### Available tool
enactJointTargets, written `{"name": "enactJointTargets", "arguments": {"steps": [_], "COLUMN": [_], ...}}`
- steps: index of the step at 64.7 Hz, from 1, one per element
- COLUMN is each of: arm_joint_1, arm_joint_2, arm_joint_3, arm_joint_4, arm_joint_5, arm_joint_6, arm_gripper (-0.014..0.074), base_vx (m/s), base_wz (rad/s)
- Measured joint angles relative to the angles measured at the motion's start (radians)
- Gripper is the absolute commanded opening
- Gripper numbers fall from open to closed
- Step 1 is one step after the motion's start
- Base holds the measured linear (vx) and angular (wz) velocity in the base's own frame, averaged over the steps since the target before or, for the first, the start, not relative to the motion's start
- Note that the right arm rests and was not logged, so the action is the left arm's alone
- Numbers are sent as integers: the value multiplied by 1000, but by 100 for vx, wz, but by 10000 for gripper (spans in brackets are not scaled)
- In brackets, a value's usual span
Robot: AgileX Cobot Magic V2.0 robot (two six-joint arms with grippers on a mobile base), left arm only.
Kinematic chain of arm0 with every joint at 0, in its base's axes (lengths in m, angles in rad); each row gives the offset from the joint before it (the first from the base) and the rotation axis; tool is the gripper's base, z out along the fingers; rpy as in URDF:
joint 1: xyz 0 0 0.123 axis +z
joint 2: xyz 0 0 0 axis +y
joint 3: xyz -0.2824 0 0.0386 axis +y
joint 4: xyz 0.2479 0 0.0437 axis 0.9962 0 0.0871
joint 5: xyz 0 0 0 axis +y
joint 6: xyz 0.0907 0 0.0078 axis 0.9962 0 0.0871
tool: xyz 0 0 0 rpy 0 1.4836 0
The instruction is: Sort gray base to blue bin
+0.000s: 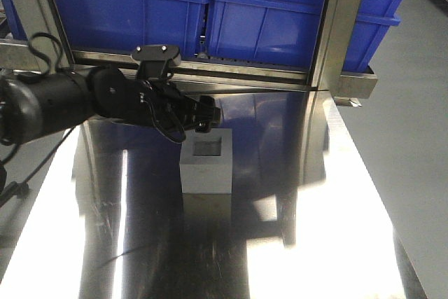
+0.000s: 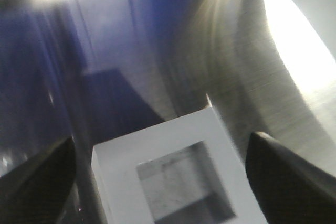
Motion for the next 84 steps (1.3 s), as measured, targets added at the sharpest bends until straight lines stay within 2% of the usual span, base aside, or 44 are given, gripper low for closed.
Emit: {"name": "enactJointTargets", "arguments": {"steps": [27, 78, 84], "arm_joint_1": [6, 7, 7], "arm_joint_2": [88, 111, 111], "arm_joint_3": [-2, -13, -13], "arm_joint_4": [1, -1, -2], "arm_joint_5": [31, 65, 65], "arm_joint_6": [-50, -57, -57], "arm_gripper": [610, 593, 565], "base_vx": [0, 0, 0], "base_wz": [0, 0, 0]}}
